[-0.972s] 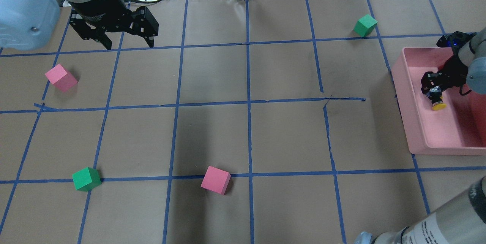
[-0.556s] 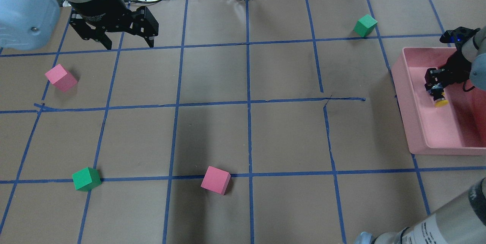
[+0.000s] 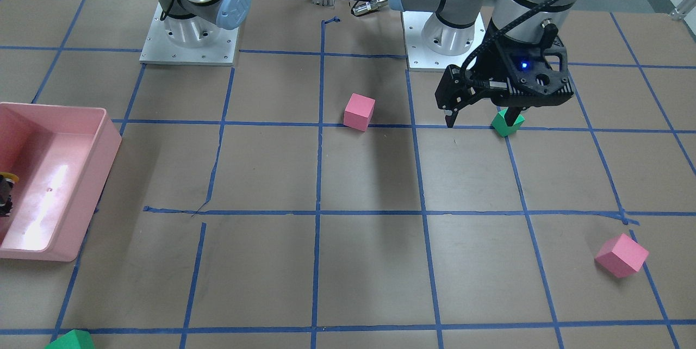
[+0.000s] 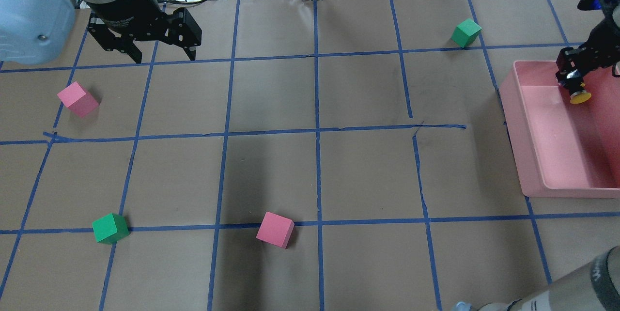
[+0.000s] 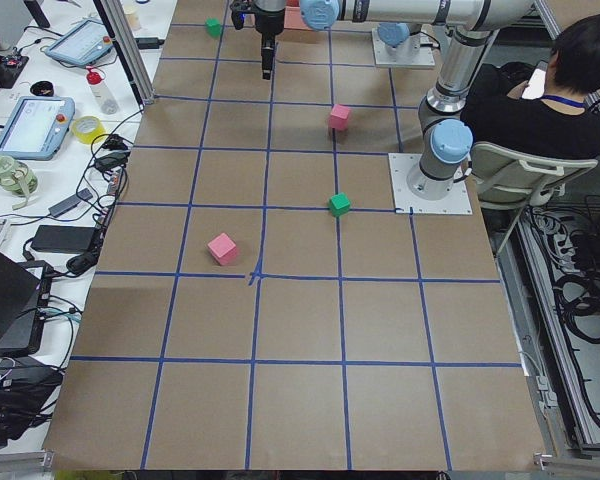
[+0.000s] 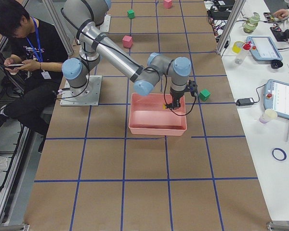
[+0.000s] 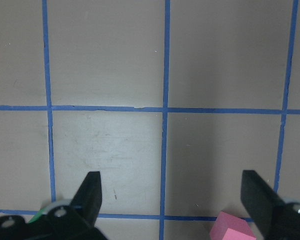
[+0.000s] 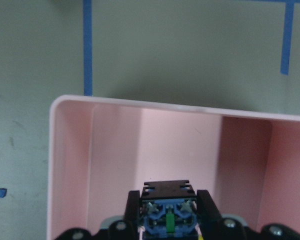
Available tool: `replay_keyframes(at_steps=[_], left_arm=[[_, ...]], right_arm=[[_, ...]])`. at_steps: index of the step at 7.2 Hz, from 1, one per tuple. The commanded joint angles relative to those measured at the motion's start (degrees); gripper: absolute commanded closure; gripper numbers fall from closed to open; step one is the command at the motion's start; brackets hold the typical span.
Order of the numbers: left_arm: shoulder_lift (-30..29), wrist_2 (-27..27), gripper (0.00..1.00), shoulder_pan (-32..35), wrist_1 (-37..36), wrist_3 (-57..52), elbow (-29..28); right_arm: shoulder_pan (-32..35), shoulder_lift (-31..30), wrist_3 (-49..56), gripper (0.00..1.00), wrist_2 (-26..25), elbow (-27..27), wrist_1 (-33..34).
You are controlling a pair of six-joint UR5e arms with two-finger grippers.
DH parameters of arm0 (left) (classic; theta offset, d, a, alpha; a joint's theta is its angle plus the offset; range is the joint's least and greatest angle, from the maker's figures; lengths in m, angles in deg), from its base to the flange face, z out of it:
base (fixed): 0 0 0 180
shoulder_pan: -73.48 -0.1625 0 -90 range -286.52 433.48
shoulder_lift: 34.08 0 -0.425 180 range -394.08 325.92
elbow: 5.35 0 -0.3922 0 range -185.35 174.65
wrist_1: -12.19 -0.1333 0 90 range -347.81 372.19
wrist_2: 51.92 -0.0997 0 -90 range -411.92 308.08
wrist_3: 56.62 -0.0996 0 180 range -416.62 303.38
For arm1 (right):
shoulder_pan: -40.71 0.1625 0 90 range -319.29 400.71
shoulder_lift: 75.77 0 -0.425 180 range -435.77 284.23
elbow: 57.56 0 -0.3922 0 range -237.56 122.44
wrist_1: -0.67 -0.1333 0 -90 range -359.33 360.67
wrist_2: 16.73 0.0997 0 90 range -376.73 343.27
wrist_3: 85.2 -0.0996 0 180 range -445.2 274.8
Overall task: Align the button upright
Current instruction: 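Lift the switch out of the tray and carry it toward the table center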
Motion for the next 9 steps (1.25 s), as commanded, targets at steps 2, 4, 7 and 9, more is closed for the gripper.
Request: replay_keyframes(at_steps=[2, 4, 7, 9], left_arm=[[0.0, 0.0, 0.0, 0.0, 0.1, 0.0, 0.0], [0.0, 0.0, 0.0, 0.0, 0.0, 0.0, 0.0], [0.0, 0.0, 0.0, 0.0, 0.0, 0.0, 0.0], [0.0, 0.0, 0.0, 0.1, 0.0, 0.0, 0.0]], right_arm=[[12.5, -2.5, -10.4, 1.0, 0.0, 4.0, -5.6], [23.5, -2.0, -25.4, 1.0, 0.3, 3.5, -4.9], [38.7, 3.8, -46.5, 1.0, 1.0, 3.2, 1.9], [44.8, 7.5, -53.4, 1.0, 1.0, 2.9, 5.9]])
